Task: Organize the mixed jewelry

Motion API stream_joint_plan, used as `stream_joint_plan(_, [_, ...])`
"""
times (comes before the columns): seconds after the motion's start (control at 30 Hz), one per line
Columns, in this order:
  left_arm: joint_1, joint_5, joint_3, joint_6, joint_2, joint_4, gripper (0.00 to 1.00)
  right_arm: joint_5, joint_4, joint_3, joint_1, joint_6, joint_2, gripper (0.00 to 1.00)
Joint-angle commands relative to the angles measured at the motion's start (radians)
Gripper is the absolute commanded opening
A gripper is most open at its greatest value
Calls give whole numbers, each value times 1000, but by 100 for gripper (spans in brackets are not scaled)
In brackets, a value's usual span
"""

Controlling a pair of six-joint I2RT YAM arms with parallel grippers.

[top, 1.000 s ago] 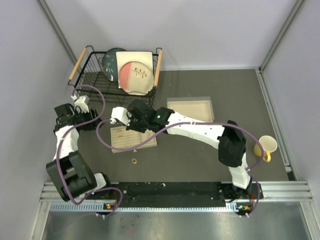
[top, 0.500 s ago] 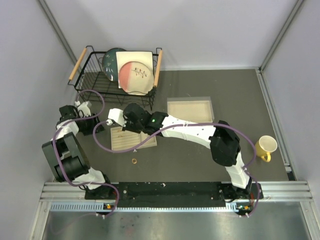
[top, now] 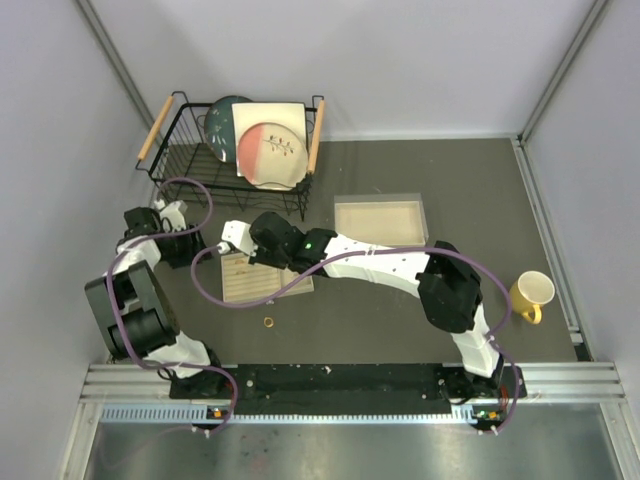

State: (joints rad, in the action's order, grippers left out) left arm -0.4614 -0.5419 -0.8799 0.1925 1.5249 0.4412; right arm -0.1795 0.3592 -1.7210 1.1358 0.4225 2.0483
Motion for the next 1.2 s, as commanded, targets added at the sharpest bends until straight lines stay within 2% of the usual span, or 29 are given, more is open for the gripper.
stream_joint_plan(0.0, [62,68,-16,-2,15,-24,56,-21,-39,-38,4,-11,-59,0])
stream_joint_plan(0.27, [171,146,-33,-22,79,-18,55,-17,-39,-42,2,-14,-53,0])
stream_joint_plan(0.67, [263,138,-33,-57,90,-12,54,34,-31,-20,2,-27,-54,0])
stream_joint_plan(1.17, [238,123,-28,-76,3,7,55,25,-32,49,2,-27,-114,0])
